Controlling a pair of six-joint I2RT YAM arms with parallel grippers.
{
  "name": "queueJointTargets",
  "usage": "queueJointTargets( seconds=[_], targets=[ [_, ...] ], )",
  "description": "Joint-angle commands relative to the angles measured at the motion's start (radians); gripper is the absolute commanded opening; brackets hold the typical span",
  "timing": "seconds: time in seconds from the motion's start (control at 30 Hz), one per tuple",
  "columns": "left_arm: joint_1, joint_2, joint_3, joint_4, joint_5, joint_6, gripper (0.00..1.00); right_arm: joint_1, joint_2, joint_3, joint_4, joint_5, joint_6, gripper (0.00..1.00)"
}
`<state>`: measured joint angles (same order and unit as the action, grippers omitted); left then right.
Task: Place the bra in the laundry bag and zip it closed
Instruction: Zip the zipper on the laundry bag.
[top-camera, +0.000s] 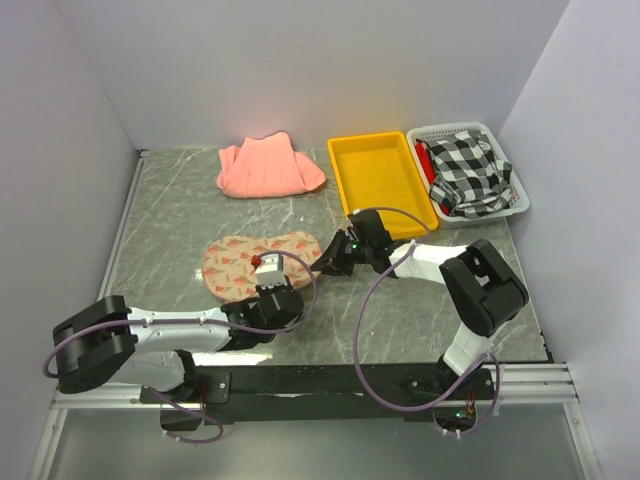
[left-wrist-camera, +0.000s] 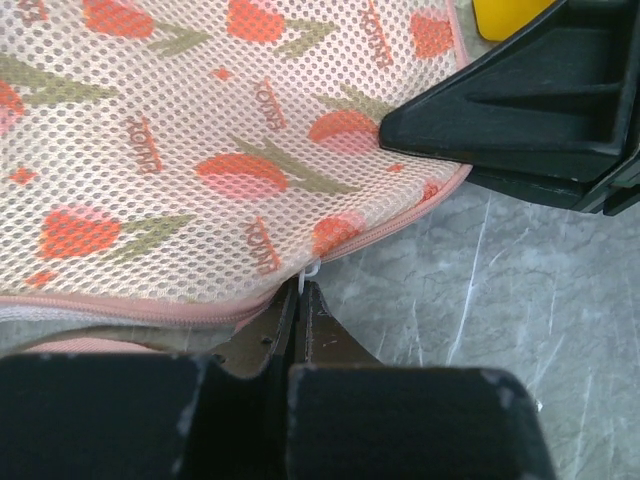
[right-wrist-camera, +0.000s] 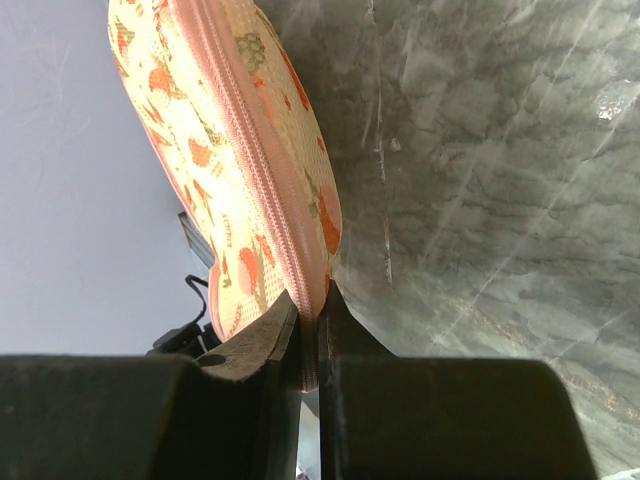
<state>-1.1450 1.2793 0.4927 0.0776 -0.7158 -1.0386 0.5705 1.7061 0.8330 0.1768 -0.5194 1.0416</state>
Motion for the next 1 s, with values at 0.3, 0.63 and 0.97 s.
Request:
queueJointTargets(
  seconds=[0.3,0.63,0.97],
  targets=[
    [0.056,-0.121,-0.054,-0.144,-0.051,-0.034,0.01,-0.031,0.010,0.058,-0.054,0.010,-0.077,0.00],
    [0.148,-0.276,-0.105,-0.071,0.027,0.086,0.01,-0.047,0.015,0.061,-0.039,-0.021,-0.072,0.00],
    [0.172,-0.210,-0.080,-0.156,-0.017,0.052,0.01,-0.049,0.012,0.071,-0.065,-0.021,-0.089,0.00]
  ],
)
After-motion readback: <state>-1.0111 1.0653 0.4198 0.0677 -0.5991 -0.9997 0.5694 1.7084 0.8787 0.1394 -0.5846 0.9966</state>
